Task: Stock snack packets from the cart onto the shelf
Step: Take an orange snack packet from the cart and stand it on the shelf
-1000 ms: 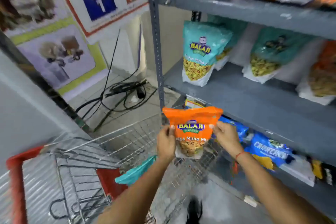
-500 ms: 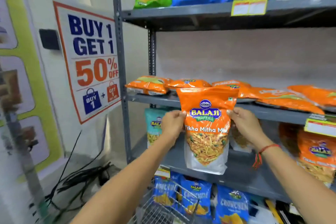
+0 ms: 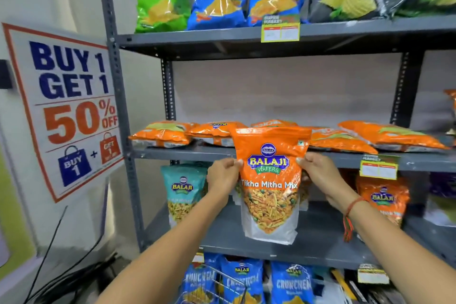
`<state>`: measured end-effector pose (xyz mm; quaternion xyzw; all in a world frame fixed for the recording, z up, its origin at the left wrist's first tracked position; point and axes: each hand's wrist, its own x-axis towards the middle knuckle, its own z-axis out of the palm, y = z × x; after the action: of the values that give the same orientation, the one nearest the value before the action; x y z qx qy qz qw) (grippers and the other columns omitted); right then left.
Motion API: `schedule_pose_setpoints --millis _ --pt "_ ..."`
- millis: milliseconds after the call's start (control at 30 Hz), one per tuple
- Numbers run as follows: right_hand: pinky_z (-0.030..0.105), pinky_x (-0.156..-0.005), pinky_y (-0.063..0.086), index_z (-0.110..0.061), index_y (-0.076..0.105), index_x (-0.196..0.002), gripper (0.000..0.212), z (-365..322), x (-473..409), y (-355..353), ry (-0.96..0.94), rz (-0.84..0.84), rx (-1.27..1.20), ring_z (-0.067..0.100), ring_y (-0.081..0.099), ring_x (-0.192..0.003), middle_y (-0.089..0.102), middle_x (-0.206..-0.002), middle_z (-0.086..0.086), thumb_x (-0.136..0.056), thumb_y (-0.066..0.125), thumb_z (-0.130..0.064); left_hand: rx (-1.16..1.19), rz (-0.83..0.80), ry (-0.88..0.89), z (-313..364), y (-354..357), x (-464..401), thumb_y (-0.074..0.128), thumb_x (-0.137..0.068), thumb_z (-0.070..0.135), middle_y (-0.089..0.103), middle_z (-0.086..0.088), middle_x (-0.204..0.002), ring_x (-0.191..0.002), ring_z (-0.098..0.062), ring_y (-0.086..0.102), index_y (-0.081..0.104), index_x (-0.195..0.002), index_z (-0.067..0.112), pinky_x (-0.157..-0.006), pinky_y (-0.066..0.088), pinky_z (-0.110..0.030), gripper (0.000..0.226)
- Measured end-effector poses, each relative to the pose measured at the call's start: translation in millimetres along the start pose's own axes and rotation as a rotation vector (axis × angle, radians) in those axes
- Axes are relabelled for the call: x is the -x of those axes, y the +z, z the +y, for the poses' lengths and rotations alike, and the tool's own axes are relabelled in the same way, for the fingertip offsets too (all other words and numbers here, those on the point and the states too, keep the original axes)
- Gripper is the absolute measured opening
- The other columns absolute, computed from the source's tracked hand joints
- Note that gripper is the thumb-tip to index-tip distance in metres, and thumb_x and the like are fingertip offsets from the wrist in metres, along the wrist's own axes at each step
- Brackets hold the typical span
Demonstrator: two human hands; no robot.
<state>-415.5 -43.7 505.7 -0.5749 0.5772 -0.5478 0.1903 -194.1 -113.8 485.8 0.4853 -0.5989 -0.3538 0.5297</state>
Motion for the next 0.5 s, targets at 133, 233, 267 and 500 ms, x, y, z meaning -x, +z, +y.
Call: schedule_pose_setpoints --millis 133,233,267,500 --pt "0.042 -0.071 0.054 -0.006 0.069 -0.087 0.027 40.5 -3.3 -2.9 0.039 -0.031 0.045 0.021 0.067 -0.075 0.076 -0.088 0.011 -0.092 0.054 -0.028 -0.005 -0.064 -0.061 -37.0 26.6 -2.7 0.062 -0.078 0.042 0.077 -0.013 -0.080 -0.084 -0.035 0.071 0.073 -0.063 0.022 -0.083 0.058 -0.054 0.027" --pt "0.048 -0.079 0.056 -0.004 0.068 -0.084 0.030 83.5 -13.0 -4.7 0.085 -0.058 0.092 0.029 0.071 -0.080 0.076 -0.087 0.016 -0.091 0.056 -0.031 -0.072 -0.089 -0.106 -70.2 54.9 -5.9 0.063 -0.083 0.038 0.076 -0.006 -0.073 -0.079 -0.029 0.072 0.071 -0.061 0.021 -0.081 0.059 -0.049 0.030" --pt "0.048 -0.080 0.055 -0.005 0.069 -0.084 0.028 99.4 -18.0 -6.2 0.096 -0.060 0.114 0.028 0.071 -0.080 0.076 -0.086 0.014 -0.091 0.057 -0.030 -0.099 -0.094 -0.119 -79.5 66.3 -7.9 0.062 -0.084 0.038 0.075 -0.004 -0.071 -0.077 -0.027 0.072 0.070 -0.060 0.022 -0.080 0.059 -0.047 0.030" --pt "0.021 -0.059 0.048 -0.021 0.069 -0.074 0.025 198.6 -56.4 -26.4 0.236 -0.054 0.173 0.014 0.069 -0.072 0.073 -0.075 -0.006 -0.092 0.054 -0.029 -0.207 -0.105 -0.217 -129.9 163.6 -32.1 0.058 -0.086 0.042 0.061 0.016 -0.054 -0.069 -0.016 0.065 0.063 -0.051 0.029 -0.060 0.043 -0.026 0.038"
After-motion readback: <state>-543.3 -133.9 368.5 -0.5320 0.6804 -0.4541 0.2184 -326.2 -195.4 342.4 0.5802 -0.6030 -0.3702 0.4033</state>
